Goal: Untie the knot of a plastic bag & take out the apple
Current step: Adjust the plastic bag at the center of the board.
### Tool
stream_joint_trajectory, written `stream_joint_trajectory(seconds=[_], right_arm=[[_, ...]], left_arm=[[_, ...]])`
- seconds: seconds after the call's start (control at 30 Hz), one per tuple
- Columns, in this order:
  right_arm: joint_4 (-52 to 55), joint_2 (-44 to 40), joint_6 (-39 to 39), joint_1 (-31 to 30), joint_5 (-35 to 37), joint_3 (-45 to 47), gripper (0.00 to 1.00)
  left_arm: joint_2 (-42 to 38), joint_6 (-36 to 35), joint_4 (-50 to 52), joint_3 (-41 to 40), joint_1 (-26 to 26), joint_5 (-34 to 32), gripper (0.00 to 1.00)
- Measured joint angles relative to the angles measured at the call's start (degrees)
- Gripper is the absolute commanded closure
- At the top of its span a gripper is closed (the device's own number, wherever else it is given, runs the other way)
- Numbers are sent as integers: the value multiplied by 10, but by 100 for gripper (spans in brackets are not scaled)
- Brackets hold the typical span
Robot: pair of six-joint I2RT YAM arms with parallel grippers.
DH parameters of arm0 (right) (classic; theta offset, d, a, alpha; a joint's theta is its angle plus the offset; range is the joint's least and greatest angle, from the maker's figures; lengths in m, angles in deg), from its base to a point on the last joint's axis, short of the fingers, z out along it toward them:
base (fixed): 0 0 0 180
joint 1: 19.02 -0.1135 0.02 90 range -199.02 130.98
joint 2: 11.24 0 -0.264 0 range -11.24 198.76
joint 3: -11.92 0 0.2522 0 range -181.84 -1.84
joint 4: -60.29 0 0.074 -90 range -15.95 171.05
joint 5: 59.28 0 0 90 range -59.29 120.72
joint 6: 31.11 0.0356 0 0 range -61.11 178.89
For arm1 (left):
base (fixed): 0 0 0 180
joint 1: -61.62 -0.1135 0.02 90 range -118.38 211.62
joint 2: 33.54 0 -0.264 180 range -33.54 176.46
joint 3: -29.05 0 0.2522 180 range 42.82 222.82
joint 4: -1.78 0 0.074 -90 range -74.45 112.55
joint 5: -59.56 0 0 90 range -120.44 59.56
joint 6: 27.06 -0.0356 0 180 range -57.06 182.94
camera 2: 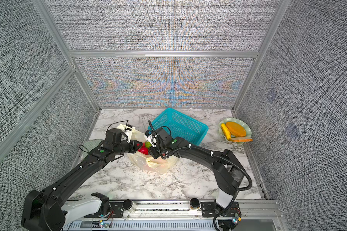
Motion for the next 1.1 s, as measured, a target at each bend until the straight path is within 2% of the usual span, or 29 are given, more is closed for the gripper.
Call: stream_joint_trajectory(seconds=[0.13, 0.37, 0.67, 0.93, 1.1], right_arm=[[6, 15, 8, -3, 12, 3, 74], [42, -53, 33, -33, 20, 116, 74], [73, -60, 81, -47, 21, 198, 75], [84, -70, 109, -54, 16, 246, 74], [120, -116, 100, -56, 19, 209, 70]], left_arm=[[19, 5, -26, -8, 0, 9, 93], [33, 10, -42, -19, 0, 7, 93], [37, 5, -41, -29, 0, -18, 93], [60, 3, -29, -45, 0, -23, 91], [65, 3, -26, -52, 0, -23, 85]])
